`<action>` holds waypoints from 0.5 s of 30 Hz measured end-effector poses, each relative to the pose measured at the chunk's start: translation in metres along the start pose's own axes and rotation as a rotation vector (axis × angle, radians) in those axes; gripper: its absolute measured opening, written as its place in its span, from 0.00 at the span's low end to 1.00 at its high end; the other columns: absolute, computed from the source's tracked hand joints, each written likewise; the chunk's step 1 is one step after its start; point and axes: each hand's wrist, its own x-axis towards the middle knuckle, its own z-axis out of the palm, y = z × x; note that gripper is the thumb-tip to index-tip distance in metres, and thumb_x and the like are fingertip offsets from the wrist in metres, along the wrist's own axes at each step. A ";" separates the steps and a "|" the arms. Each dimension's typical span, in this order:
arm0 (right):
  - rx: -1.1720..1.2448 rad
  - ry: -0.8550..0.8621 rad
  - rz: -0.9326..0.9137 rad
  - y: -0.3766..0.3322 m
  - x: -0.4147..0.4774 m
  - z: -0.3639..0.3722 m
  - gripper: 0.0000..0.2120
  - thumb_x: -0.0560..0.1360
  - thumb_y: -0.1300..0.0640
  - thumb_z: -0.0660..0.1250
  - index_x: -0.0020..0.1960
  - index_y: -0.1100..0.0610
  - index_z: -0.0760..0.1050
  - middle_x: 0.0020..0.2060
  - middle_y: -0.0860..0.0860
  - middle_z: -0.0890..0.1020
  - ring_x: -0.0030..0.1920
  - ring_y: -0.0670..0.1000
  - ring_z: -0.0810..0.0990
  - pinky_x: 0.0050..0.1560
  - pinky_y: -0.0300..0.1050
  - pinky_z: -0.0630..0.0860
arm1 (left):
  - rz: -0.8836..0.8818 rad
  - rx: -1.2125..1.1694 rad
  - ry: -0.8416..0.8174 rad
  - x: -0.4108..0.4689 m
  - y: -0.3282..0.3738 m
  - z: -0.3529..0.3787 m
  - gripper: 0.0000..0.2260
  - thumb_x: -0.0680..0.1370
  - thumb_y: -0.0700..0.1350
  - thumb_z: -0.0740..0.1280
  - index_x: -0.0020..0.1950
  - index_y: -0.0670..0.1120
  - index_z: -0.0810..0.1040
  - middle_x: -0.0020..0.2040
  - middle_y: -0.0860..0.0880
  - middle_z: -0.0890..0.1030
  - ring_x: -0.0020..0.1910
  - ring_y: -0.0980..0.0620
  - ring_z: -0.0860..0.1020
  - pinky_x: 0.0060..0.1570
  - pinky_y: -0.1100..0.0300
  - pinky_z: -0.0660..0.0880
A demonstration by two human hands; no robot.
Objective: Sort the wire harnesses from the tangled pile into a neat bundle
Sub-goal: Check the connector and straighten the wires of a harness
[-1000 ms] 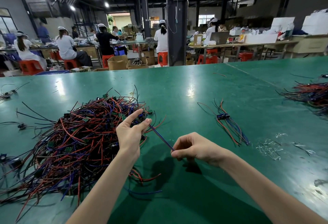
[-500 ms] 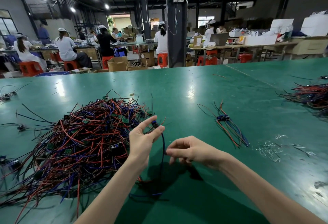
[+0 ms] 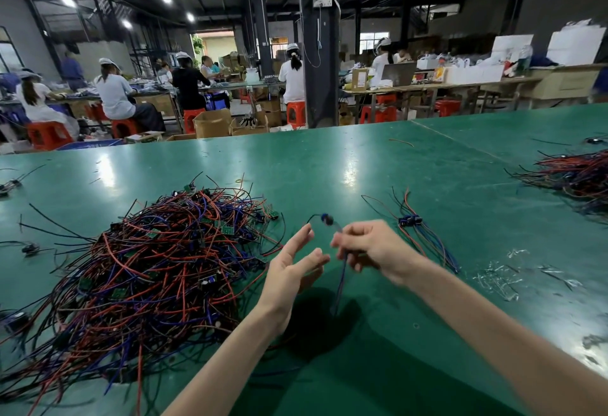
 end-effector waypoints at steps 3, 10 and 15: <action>-0.039 0.130 -0.023 -0.025 0.021 -0.033 0.07 0.76 0.66 0.66 0.39 0.64 0.76 0.27 0.54 0.79 0.21 0.44 0.72 0.21 0.34 0.69 | 0.014 0.055 0.013 0.003 -0.008 -0.001 0.19 0.77 0.35 0.65 0.65 0.52 0.72 0.64 0.54 0.75 0.54 0.44 0.81 0.60 0.51 0.75; -0.202 0.369 0.156 -0.035 0.055 -0.118 0.06 0.76 0.66 0.65 0.43 0.69 0.76 0.30 0.57 0.77 0.21 0.45 0.73 0.21 0.33 0.70 | -0.028 -0.038 0.033 0.006 -0.008 -0.007 0.16 0.78 0.32 0.61 0.63 0.47 0.74 0.61 0.51 0.76 0.45 0.45 0.83 0.43 0.55 0.80; -0.360 0.397 0.407 0.000 0.054 -0.143 0.10 0.76 0.67 0.65 0.37 0.68 0.75 0.17 0.52 0.74 0.14 0.43 0.65 0.16 0.30 0.62 | -0.041 -0.022 0.055 0.006 -0.007 -0.006 0.09 0.79 0.36 0.62 0.56 0.42 0.78 0.57 0.44 0.79 0.41 0.47 0.82 0.40 0.55 0.80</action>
